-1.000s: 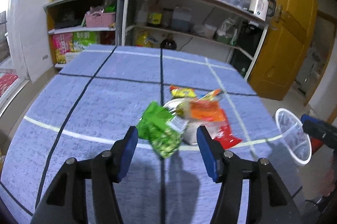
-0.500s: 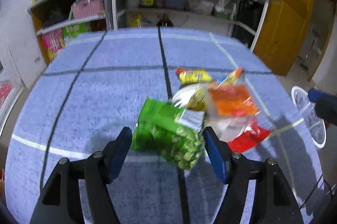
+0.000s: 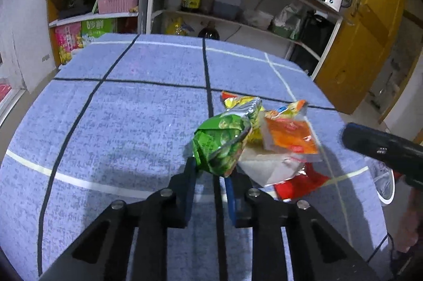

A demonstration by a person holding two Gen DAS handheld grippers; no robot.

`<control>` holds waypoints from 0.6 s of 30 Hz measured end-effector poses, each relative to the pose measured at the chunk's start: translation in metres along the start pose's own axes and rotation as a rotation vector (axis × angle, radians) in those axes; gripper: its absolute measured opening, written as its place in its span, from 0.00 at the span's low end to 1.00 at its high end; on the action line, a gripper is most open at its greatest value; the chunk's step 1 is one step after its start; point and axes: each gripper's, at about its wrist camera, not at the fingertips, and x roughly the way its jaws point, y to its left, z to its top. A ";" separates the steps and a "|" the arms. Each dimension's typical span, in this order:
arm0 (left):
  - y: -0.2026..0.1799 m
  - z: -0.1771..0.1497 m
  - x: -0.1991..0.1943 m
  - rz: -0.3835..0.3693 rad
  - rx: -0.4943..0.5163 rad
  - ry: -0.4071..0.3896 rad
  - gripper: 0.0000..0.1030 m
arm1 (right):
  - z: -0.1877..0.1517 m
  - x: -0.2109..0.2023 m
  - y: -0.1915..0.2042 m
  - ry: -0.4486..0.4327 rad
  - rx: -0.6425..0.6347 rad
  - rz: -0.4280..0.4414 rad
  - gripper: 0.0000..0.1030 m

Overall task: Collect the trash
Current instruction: 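Grasp the green snack bag with the left tool while the right tool grasps the orange wrapper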

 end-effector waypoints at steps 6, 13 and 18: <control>0.004 0.004 -0.018 -0.021 -0.010 -0.043 0.20 | 0.006 0.028 0.004 0.041 0.021 0.010 0.34; 0.008 0.009 -0.020 -0.016 -0.025 -0.052 0.20 | 0.007 0.043 0.008 0.060 0.012 -0.007 0.12; 0.005 0.008 -0.022 -0.015 -0.025 -0.061 0.20 | 0.005 0.039 0.007 0.053 -0.004 -0.007 0.04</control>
